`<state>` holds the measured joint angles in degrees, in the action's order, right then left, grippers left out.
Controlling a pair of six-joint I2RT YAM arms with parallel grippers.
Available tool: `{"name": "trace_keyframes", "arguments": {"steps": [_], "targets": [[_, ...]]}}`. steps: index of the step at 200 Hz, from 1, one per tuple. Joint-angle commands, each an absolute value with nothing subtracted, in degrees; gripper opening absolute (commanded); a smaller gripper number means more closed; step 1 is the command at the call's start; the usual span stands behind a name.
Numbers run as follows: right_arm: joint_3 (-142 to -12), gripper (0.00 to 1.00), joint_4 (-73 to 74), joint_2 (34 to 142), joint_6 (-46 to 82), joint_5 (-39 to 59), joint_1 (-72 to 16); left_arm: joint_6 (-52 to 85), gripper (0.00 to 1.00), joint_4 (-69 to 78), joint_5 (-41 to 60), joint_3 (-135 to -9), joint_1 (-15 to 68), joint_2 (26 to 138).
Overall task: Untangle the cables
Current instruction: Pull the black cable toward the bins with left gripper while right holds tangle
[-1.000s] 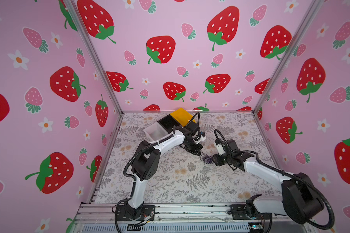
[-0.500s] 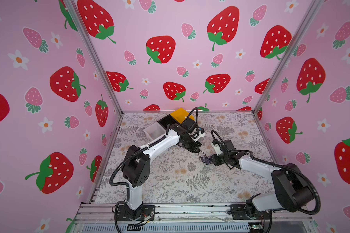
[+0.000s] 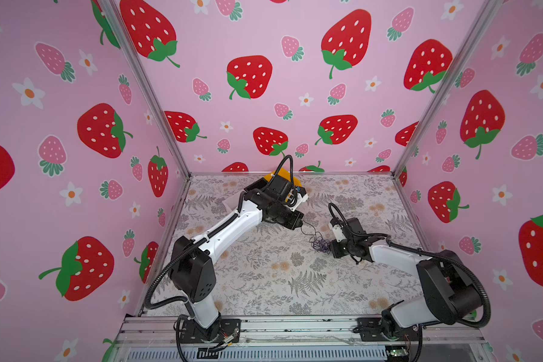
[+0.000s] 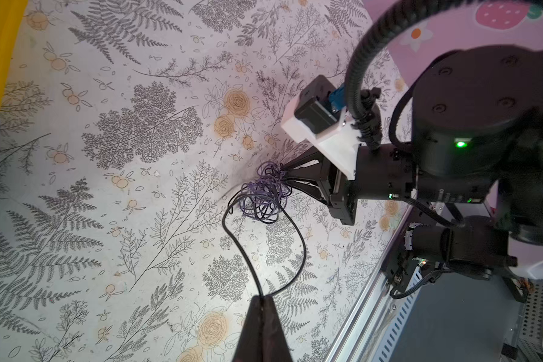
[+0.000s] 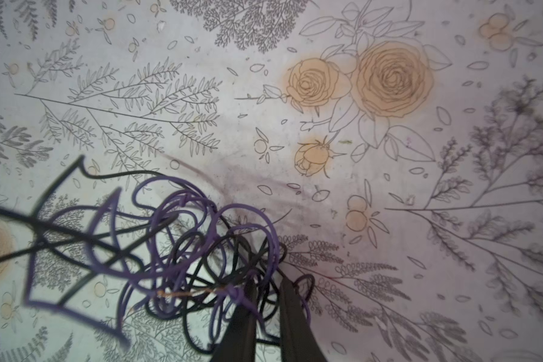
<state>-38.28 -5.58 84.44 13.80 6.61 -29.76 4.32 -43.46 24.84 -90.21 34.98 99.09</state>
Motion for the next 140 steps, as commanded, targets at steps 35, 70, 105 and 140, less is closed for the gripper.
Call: {"name": "trace_keyframes", "arguments": {"steps": [35,70,105,140], "targets": [[-38.4,0.15,-10.1,79.2,13.3,4.0,-27.6,3.6,0.00,-44.2,23.8,-85.6,31.5,98.6],[-39.1,0.15,-12.0,76.6,12.5,3.6,-26.3,3.6,0.00,-44.1,24.8,-84.2,31.4,99.7],[-39.5,0.15,-13.7,75.2,11.3,3.3,-26.0,4.0,0.00,-43.1,25.9,-83.7,31.4,100.1],[-39.2,0.16,-14.6,77.3,11.1,3.6,-25.6,4.3,0.00,-42.4,27.4,-83.5,31.5,100.2]]}}
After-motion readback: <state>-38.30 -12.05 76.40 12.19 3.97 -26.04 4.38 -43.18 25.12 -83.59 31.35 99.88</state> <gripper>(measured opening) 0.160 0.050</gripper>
